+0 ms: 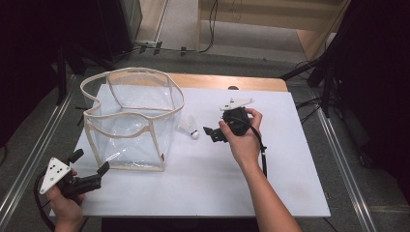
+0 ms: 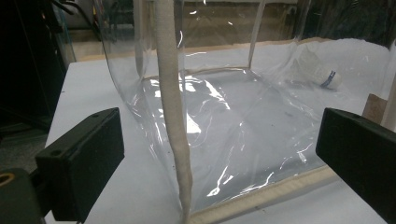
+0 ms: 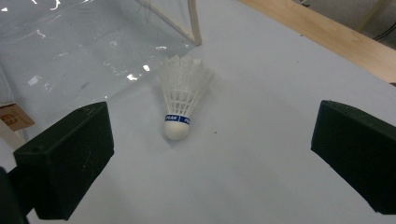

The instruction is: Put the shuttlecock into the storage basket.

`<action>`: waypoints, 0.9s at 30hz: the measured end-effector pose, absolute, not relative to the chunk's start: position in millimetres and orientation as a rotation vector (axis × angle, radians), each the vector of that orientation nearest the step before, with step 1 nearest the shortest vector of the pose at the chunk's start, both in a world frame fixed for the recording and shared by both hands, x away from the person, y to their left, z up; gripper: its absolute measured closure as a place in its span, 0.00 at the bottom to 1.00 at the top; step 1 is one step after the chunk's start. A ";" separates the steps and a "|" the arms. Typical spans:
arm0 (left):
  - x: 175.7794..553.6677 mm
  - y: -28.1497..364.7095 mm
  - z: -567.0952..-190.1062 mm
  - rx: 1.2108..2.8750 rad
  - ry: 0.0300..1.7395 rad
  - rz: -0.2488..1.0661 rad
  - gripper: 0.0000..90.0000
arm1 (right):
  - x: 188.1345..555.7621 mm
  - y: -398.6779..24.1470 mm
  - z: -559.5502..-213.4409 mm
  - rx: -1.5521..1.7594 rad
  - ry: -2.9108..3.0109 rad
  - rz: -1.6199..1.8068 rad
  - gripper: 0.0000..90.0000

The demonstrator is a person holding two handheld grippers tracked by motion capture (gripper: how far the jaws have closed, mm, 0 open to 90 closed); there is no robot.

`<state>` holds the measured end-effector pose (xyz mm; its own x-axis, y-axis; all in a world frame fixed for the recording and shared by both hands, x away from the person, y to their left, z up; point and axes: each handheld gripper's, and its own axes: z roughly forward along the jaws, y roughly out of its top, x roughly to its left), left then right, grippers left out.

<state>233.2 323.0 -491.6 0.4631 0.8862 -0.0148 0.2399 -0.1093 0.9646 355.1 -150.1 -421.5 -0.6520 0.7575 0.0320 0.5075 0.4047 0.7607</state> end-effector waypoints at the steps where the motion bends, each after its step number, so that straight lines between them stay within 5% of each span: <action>1: 233.2 323.0 -491.6 1.623 0.996 0.741 0.02 | 356.6 -148.4 -422.7 1.100 2.352 1.103 0.00; 27: 232.9 323.7 -491.2 1.620 0.997 0.741 0.02 | 385.6 -106.7 -458.4 1.174 2.471 1.008 0.00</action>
<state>232.9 323.7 -491.2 0.4620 0.8867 -0.0166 0.2400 -0.1070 0.9649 385.6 -106.7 -458.4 -0.6544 0.7514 0.0850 0.5966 0.4440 0.6686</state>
